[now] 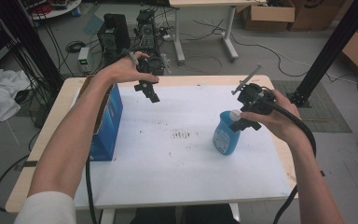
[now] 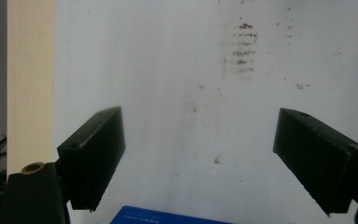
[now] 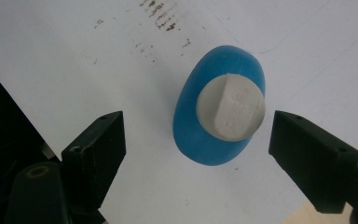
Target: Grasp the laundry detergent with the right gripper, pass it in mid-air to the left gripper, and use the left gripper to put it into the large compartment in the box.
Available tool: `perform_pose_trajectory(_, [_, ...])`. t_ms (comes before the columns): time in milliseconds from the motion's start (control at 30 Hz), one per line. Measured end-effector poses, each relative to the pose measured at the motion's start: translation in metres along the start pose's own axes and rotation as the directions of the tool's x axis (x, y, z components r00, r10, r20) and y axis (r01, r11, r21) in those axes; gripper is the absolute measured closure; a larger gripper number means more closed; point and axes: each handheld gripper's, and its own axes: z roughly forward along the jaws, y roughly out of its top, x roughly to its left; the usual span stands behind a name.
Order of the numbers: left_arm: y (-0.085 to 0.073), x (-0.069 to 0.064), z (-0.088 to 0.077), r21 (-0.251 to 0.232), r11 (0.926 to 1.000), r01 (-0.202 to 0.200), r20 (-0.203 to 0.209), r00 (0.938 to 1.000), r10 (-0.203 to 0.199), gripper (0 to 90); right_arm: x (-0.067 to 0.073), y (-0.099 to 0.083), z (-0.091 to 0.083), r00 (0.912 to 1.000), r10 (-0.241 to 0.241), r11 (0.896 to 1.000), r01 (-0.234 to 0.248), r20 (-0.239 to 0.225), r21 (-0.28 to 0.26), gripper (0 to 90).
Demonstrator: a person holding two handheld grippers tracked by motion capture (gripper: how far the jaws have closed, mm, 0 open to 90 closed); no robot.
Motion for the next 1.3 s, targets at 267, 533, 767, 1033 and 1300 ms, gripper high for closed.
perform_pose_trajectory(267, [-0.002, 0.0, -0.001, -0.003, 1.0, 0.004, -0.003, 1.0, -0.004, 17.3, 0.001, -0.014, 0.011, 0.9983, 0.054, 0.998, -0.053, 0.019, -0.043, 17.2])
perform_pose_trajectory(533, [-0.002, 0.0, 0.0, -0.003, 1.0, 0.004, -0.003, 1.0, -0.004, 17.3, 0.005, -0.025, 0.026, 0.9962, 0.082, 0.993, -0.08, 0.029, -0.088, 15.7])
perform_pose_trajectory(767, [-0.002, 0.0, -0.001, -0.005, 1.0, 0.001, -0.003, 1.0, -0.002, 17.3, 0.004, -0.031, 0.031, 0.9919, 0.114, 0.985, -0.105, 0.056, -0.137, 15.5])
perform_pose_trajectory(1033, [-0.003, 0.0, 0.0, -0.01, 1.0, 0.0, -0.006, 1.0, 0.0, 17.3, 0.004, -0.041, 0.044, 0.9823, 0.168, 0.972, -0.151, 0.082, -0.18, 15.5])
perform_pose_trajectory(1300, [-0.004, 0.0, 0.0, -0.011, 0.9999, -0.001, -0.006, 1.0, 0.001, 17.3, 0.006, -0.048, 0.054, 0.9722, 0.22, 0.953, -0.197, 0.08, -0.23, 15.6])
